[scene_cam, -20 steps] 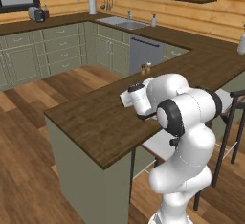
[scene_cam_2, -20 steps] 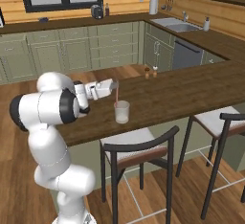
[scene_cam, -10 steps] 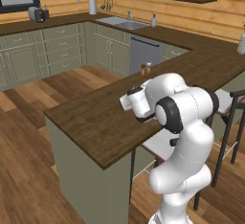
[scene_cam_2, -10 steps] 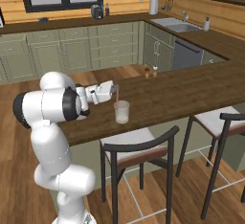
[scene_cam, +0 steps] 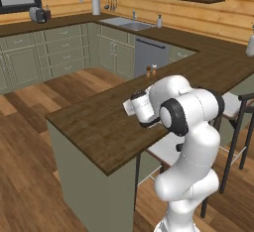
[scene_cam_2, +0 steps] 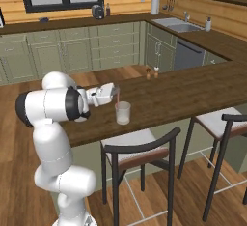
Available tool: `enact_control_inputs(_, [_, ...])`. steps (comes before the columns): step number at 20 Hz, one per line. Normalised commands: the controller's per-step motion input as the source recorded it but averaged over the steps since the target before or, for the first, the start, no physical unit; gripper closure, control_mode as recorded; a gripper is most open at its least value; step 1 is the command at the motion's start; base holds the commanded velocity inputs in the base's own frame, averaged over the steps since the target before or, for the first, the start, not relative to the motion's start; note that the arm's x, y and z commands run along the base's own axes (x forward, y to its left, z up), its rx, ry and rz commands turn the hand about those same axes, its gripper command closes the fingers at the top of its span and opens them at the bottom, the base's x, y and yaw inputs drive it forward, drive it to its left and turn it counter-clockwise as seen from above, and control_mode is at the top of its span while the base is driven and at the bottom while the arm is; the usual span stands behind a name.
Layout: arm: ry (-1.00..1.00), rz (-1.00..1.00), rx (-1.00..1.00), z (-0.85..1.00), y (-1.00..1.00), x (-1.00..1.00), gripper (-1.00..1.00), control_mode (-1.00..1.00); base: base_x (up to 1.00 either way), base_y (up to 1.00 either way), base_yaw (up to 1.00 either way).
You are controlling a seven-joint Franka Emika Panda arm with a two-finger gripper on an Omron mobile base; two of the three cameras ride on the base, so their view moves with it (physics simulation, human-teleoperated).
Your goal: Take a straw from the drawer in front and place it inside the glass cup on the dining counter.
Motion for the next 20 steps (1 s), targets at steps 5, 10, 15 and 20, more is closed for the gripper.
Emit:
enact_control_inputs(5, [0.0, 0.02, 0.0, 0.08, 0.0, -0.03, 1.0, -1.0, 0.0, 0.0, 0.0])
enact_control_inputs(10, [-0.02, 0.02, 0.0, 0.03, 0.0, 0.0, 1.0, -1.0, 0.0, 0.0, 0.0])
enact_control_inputs(15, [-0.03, 0.02, 0.0, 0.05, -0.02, 0.01, 1.0, -1.0, 0.0, 0.0, 0.0])
enact_control_inputs(20, [-0.07, 0.02, 0.0, -0.01, -0.02, 0.12, 1.0, -1.0, 0.0, 0.0, 0.0])
